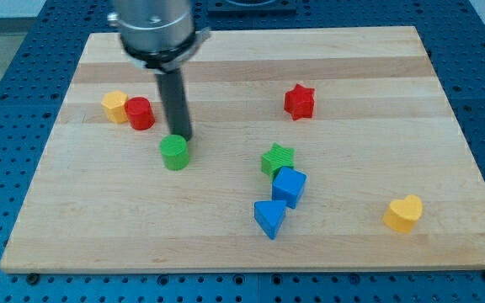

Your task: Push yellow hexagon and red circle to the center of board

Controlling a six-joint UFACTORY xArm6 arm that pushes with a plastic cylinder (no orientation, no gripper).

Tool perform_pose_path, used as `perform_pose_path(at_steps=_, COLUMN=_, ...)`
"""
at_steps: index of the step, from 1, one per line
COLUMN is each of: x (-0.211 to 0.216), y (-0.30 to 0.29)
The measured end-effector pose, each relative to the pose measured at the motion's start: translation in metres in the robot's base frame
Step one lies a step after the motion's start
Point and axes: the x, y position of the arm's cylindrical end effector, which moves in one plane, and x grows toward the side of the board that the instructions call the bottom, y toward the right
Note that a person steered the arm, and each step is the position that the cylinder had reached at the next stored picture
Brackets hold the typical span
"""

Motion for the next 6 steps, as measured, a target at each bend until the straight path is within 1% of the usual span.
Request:
perform_pose_path(at_steps=1, x=0.001, y=-0.026)
perform_pose_path(at_steps=2, x=-0.002, y=-0.117)
perform_pose_path(at_steps=3, x=-0.023, y=-0.141)
perform_pose_path(at_steps=4, x=-0.061, y=-0.121)
perform_pose_path(at_steps=5, x=-0.063, y=-0.055)
perform_pose_path(at_steps=6, x=-0.051, y=0.021)
